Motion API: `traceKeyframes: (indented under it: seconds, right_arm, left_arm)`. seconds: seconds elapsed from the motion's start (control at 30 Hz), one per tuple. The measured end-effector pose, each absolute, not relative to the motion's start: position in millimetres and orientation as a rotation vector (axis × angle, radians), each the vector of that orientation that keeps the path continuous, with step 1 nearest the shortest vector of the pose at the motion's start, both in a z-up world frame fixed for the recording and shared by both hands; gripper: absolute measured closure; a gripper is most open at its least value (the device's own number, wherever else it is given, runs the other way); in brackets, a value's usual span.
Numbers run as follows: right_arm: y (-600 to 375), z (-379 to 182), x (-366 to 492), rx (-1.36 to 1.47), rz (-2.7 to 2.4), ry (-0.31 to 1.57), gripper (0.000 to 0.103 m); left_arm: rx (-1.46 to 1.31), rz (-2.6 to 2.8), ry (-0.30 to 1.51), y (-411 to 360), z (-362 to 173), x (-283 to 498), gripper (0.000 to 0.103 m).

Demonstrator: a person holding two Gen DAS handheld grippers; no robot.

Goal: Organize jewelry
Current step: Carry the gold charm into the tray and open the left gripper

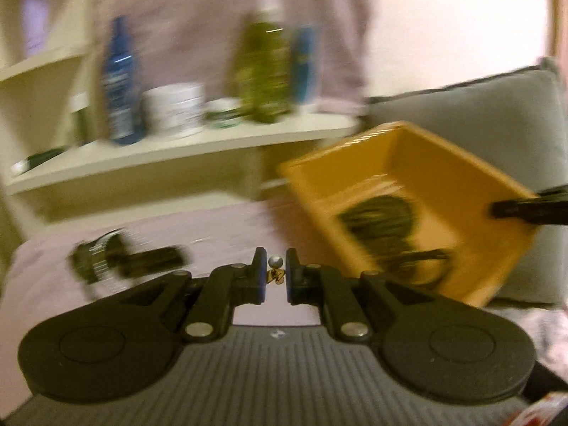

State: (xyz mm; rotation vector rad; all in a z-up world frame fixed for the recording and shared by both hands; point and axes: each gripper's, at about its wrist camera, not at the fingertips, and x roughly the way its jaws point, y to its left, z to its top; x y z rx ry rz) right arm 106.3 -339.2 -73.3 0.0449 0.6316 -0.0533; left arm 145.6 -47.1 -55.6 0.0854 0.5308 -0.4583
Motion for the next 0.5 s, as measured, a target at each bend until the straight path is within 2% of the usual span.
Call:
traceKeyframes:
  seconds: [0.23,0.5]
  right_arm:
    - [-339,-73,105,0.051,-0.053,0.626,0.099]
    - [-339,-72,102,0.062,-0.049,0.618,0.099]
  left_arm:
    - [0.083,-0.623,0.547,-96,-53,131,0.094]
    - [0.101,-0.653,0.588,-115,-67,131,0.094]
